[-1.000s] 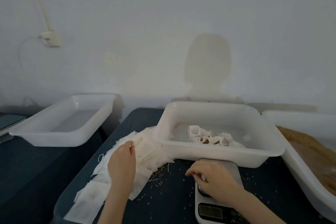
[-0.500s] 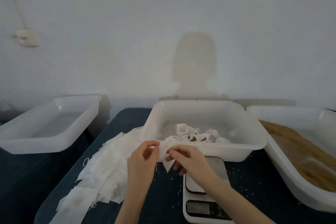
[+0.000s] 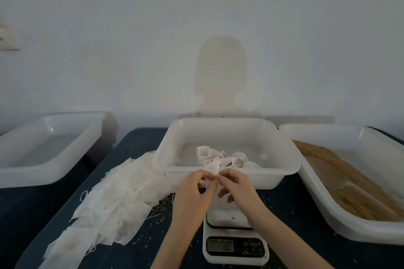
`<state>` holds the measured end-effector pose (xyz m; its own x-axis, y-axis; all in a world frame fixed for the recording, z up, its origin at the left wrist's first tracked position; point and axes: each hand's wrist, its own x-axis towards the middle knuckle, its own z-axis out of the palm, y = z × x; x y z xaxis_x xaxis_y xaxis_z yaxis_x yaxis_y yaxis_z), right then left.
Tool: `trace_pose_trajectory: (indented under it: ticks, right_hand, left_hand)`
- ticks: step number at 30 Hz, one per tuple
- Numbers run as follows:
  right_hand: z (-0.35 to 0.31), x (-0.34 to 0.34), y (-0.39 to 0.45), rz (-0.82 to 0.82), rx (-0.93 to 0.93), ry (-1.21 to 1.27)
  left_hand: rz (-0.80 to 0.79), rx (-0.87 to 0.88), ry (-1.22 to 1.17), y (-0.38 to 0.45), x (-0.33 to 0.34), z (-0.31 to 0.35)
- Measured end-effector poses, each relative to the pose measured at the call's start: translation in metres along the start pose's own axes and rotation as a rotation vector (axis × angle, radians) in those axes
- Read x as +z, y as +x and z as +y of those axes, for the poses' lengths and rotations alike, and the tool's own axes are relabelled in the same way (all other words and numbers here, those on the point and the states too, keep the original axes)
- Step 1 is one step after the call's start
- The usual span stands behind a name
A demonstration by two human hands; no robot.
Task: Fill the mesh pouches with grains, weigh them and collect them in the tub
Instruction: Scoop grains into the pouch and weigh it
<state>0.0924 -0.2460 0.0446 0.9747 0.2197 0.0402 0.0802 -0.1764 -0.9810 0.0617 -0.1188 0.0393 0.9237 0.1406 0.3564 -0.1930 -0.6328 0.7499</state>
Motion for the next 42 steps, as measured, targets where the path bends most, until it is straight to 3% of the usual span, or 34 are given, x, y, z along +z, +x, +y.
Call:
trace_pose_trajectory:
  ticks: [7, 24, 34, 38, 42]
  right_hand:
    - [0.0, -0.01, -0.003, 0.01, -0.036, 0.008]
    - [0.007, -0.034, -0.01, -0.106, 0.06, 0.189]
    - [0.009, -0.035, -0.006, 0.09, -0.174, -0.276]
    - [0.01, -0.04, -0.006, 0.269, -0.327, -0.788]
    - [0.007, -0.037, -0.006, 0.198, -0.378, -0.935]
  left_hand:
    - [0.055, 0.003, 0.114, 0.008, 0.007, 0.01]
    - [-0.144, -0.144, -0.27, 0.014, 0.02, 0.02]
    - [-0.113, -0.091, -0.051, 0.016, 0.023, 0.021]
    - [0.024, -0.006, 0.186, 0.018, 0.018, 0.019]
    - [0.095, 0.069, 0.383, 0.015, 0.019, 0.025]
